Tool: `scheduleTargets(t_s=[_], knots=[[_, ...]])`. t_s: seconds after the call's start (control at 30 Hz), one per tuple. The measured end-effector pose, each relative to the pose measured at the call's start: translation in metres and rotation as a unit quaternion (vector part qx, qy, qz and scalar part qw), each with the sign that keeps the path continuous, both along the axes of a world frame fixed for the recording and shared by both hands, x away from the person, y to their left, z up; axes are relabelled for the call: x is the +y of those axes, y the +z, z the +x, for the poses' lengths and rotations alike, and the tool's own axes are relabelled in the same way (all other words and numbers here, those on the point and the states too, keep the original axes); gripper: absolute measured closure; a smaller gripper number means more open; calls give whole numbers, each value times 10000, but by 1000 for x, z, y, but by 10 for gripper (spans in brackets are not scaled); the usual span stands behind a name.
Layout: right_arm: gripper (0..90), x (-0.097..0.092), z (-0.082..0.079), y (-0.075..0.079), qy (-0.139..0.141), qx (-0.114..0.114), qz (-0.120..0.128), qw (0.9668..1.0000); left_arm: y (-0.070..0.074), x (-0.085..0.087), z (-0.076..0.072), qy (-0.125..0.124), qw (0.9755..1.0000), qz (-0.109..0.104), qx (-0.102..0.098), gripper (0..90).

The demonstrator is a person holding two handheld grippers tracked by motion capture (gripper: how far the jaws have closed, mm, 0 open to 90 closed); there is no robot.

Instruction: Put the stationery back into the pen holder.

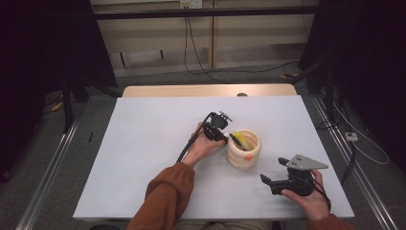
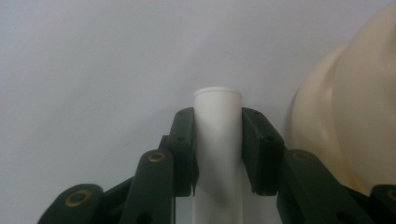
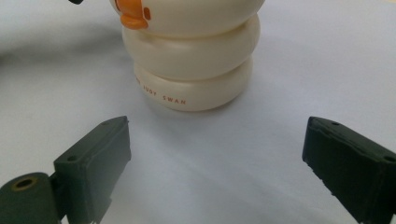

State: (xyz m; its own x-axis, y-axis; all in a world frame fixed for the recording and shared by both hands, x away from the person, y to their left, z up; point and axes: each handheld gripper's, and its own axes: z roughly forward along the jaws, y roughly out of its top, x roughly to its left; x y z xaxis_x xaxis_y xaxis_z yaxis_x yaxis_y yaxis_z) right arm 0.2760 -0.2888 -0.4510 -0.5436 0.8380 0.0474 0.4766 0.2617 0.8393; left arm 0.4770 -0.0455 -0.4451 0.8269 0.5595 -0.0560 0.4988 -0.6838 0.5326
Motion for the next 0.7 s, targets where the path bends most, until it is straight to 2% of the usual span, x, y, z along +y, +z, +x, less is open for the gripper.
scheduleTargets(t_s=[0.13,0.33,0.43,0.5,0.6,0.63,0.7], knots=[[81,0,0,0,2,-1,1,10000,5,11,3,195,9990,-400,77,677],[81,0,0,0,-5,4,-3,10000,18,28,2,281,9954,-914,4,678],[81,0,0,0,-14,0,-4,10000,24,35,-2,330,9924,-1178,-123,677],[81,0,0,0,-17,5,-3,10000,27,39,-4,347,9912,-1263,-212,677],[81,0,0,0,-24,-5,-2,10000,32,46,-9,415,9868,-1534,-313,677],[81,0,0,0,-25,-6,-2,10000,34,48,-10,399,9864,-1555,-357,677],[81,0,0,0,-25,-7,-3,10000,37,52,-14,397,9837,-1693,-457,677]])
